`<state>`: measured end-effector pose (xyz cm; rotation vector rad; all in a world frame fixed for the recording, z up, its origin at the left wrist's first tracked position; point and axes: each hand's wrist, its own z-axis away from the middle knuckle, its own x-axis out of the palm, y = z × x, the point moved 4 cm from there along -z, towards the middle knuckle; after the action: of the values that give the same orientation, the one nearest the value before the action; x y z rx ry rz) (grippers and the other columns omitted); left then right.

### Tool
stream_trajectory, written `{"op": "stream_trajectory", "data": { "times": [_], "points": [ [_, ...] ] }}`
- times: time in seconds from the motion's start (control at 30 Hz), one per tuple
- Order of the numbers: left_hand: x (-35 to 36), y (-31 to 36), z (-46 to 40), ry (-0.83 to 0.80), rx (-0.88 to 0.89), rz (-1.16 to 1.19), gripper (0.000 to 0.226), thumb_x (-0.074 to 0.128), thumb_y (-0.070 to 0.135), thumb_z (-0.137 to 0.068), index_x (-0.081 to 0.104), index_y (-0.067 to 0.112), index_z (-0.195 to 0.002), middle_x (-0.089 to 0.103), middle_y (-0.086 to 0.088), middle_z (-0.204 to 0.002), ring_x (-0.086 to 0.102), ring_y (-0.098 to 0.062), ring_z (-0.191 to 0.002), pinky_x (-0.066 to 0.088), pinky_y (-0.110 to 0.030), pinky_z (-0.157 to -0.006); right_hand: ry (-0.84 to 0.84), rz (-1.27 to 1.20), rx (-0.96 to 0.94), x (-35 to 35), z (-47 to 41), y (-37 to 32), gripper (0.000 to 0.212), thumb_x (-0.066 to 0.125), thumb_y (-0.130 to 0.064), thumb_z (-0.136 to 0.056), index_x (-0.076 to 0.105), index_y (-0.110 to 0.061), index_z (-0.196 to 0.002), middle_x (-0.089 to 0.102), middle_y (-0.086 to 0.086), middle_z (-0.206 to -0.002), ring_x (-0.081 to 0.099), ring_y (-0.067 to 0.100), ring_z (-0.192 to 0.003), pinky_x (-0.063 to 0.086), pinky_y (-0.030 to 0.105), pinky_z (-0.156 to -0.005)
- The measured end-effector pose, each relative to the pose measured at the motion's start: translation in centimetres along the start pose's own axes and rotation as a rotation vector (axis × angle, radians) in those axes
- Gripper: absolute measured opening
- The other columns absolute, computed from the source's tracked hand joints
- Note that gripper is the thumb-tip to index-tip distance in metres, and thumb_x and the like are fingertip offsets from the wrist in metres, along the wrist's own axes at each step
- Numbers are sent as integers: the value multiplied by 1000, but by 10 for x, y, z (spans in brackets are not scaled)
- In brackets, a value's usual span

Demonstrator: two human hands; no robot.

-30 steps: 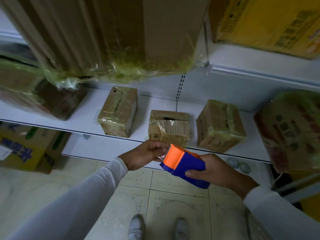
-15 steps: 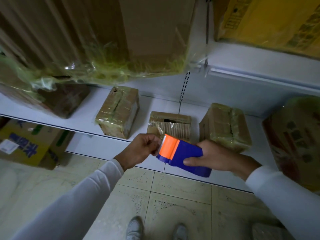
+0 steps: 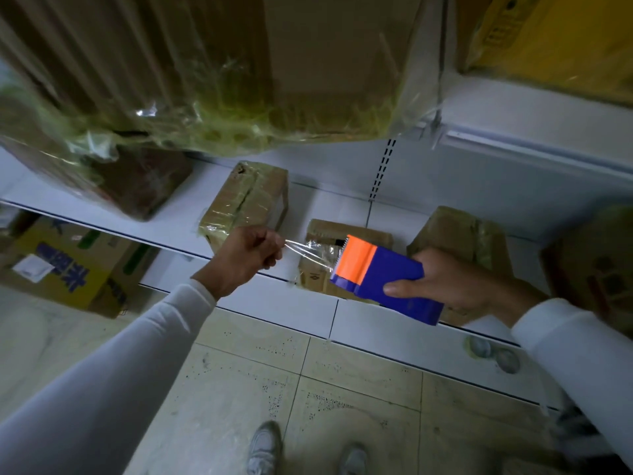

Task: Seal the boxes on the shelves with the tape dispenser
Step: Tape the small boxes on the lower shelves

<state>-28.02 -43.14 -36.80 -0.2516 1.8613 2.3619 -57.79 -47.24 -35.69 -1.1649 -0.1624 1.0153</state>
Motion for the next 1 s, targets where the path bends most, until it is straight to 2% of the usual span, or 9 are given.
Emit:
{"op": "stream_trajectory", "data": {
  "times": [0.17, 0.23, 0.33, 0.53, 0.63, 0.7, 0.8, 0.9, 1.0],
  "points": [
    [-15, -4, -2, 83, -42, -16, 18, 52, 7, -96, 59, -8, -89, 57, -16, -71, 49, -24, -65, 45, -28, -60, 13, 63, -28, -10, -19, -14, 51, 77, -68, -56, 74, -27, -85, 77, 1, -78, 74, 14, -70, 52, 24, -61],
    [-10, 1, -8, 88, -35, -55, 20, 53, 9, -96, 59, -2, -81, 57, -14, -68, 48, -22, -62, 42, -31, -59, 46, 73, -21, -19, -24, -11, 57, 78, -69, -54, 75, -21, -86, 77, 4, -78, 73, 18, -71, 51, 30, -63],
    [1, 4, -19, 87, -48, -77, 23, 54, 11, -96, 58, 6, -74, 55, 0, -57, 47, -10, -51, 39, -29, -56, 67, 85, 25, -35, -30, -4, 66, 79, -68, -52, 76, -13, -87, 78, 10, -81, 73, 24, -74, 50, 35, -69],
    [14, 5, -41, 118, -62, -36, 14, 53, 6, -96, 59, -2, -86, 55, -5, -63, 46, 0, -42, 41, -14, -47, 17, 115, 54, -51, -35, -2, 58, 75, -67, -56, 75, -16, -83, 78, 8, -81, 70, 14, -70, 49, 28, -65],
    [10, 1, -47, 120, -67, -37, 18, 53, 6, -96, 58, 1, -79, 53, -7, -64, 48, -7, -48, 42, -19, -50, -13, 155, 85, -58, -31, 4, 43, 79, -63, -63, 75, -22, -75, 76, 3, -74, 69, 11, -66, 48, 25, -63],
    [5, -6, -48, 109, -69, -71, 22, 55, 7, -95, 58, 6, -73, 54, -7, -63, 47, -16, -55, 42, -26, -55, 4, 197, 105, -64, -27, 13, 47, 82, -62, -64, 72, -17, -70, 73, 2, -67, 66, 11, -62, 46, 27, -63],
    [6, -15, -47, 106, -89, -82, 21, 56, 6, -94, 59, 7, -73, 55, -5, -62, 47, -15, -54, 42, -25, -53, 36, 255, 136, -70, -26, 23, 58, 75, -65, -58, 69, -8, -73, 71, 3, -65, 65, 11, -61, 45, 25, -60],
    [12, -16, -50, 118, -100, -58, 20, 54, 4, -95, 59, 4, -75, 55, -7, -63, 47, -17, -55, 42, -24, -51, 43, 246, 130, -75, -28, 26, 60, 80, -70, -59, 67, -11, -67, 71, 4, -64, 65, 13, -61, 44, 28, -63],
    [13, -15, -54, 124, -116, -59, 16, 54, 5, -95, 60, 0, -81, 56, -9, -67, 47, -24, -63, 39, -34, -58, 42, 208, 126, -79, -29, 27, 56, 75, -72, -51, 67, -18, -61, 68, 3, -62, 61, 12, -58, 41, 28, -61]
  ]
}}
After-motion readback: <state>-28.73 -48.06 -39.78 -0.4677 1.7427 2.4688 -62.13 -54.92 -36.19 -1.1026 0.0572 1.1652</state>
